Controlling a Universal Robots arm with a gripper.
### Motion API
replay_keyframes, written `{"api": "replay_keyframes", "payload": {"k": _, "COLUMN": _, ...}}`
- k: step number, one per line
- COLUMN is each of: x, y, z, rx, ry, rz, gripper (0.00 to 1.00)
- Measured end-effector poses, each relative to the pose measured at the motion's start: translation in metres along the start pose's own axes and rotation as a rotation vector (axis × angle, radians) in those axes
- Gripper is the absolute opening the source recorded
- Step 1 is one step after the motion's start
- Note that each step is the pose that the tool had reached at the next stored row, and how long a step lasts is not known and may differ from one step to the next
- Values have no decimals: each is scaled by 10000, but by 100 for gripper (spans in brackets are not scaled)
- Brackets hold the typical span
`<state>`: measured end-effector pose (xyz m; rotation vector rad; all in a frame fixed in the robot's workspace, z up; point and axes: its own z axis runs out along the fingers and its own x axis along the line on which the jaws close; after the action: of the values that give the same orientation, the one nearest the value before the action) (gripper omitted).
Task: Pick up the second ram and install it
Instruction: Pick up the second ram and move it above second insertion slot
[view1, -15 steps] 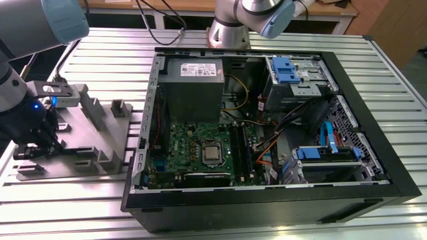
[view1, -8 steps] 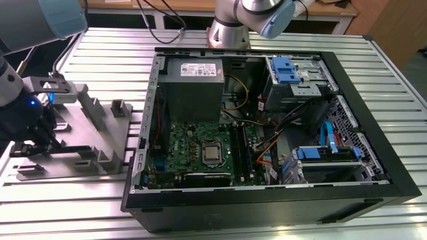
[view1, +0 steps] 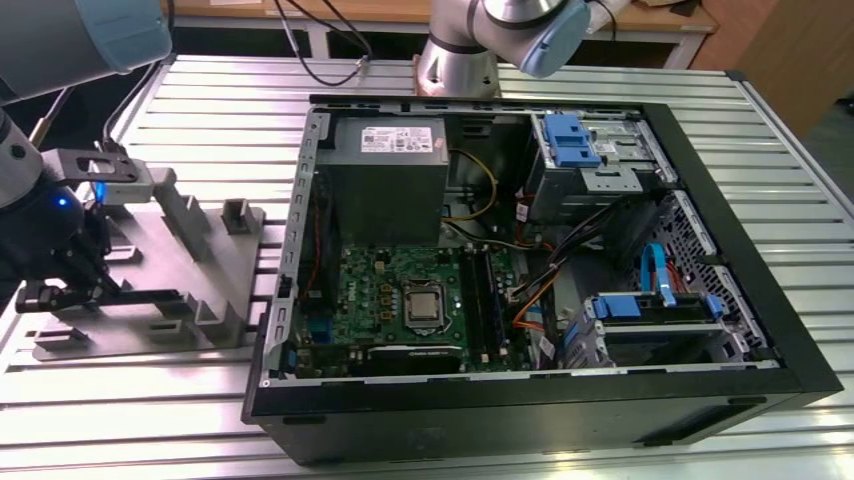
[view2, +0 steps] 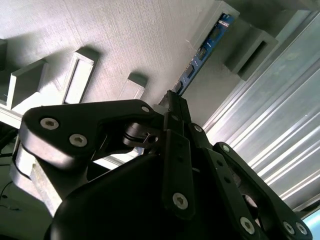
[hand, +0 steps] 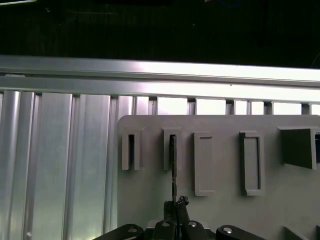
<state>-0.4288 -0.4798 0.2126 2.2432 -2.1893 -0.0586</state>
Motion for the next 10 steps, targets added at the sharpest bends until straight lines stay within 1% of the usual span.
{"api": "replay_keyframes", "payload": {"k": 7, "x": 0, "y": 0, "z": -1, "rx": 0, "ry": 7, "rz": 0, "gripper": 12}}
{"api": "replay_keyframes", "payload": {"k": 10, "x": -1, "y": 1, "z": -37, "rx": 0, "ry": 6, "rz": 0, "gripper": 12}}
